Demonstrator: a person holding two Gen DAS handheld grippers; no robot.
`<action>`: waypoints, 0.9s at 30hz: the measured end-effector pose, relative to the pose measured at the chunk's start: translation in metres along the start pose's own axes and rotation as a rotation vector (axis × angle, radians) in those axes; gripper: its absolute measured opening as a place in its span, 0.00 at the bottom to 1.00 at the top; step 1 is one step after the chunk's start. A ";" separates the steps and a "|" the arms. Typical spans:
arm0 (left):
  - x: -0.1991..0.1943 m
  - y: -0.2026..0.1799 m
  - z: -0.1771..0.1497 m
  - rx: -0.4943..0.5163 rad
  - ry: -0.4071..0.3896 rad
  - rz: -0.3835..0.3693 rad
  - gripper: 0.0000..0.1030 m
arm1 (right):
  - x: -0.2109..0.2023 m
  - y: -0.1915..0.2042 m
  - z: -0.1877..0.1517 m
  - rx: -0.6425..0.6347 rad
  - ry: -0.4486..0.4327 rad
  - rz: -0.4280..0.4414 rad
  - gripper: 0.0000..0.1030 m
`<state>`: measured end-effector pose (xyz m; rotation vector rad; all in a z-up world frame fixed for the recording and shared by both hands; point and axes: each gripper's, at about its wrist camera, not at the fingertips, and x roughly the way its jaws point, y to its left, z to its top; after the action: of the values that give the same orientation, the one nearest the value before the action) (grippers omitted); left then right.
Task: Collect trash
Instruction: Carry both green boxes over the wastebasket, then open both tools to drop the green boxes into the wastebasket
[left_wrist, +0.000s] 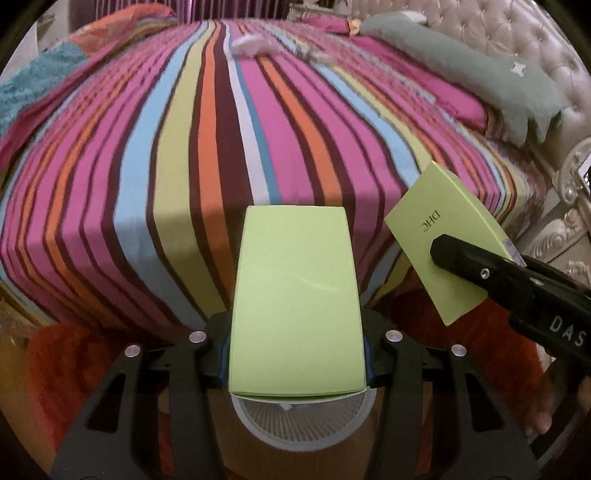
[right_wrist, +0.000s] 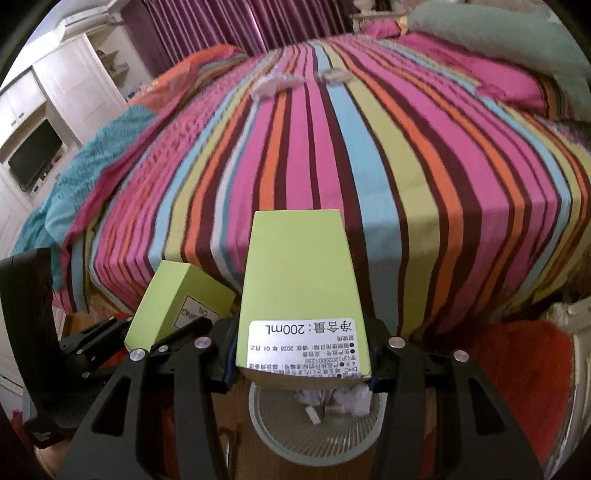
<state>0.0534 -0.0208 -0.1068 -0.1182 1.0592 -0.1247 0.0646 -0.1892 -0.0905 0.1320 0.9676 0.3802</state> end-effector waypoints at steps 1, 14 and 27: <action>0.003 0.000 -0.004 -0.004 0.016 -0.001 0.48 | 0.004 0.000 -0.004 0.001 0.021 0.000 0.46; 0.058 0.009 -0.037 -0.054 0.237 -0.014 0.48 | 0.072 -0.017 -0.043 0.097 0.336 0.009 0.46; 0.115 0.027 -0.064 -0.159 0.492 -0.003 0.48 | 0.120 -0.043 -0.066 0.223 0.554 -0.023 0.46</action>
<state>0.0547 -0.0147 -0.2407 -0.2409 1.5602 -0.0729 0.0822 -0.1882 -0.2328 0.2243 1.5574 0.2903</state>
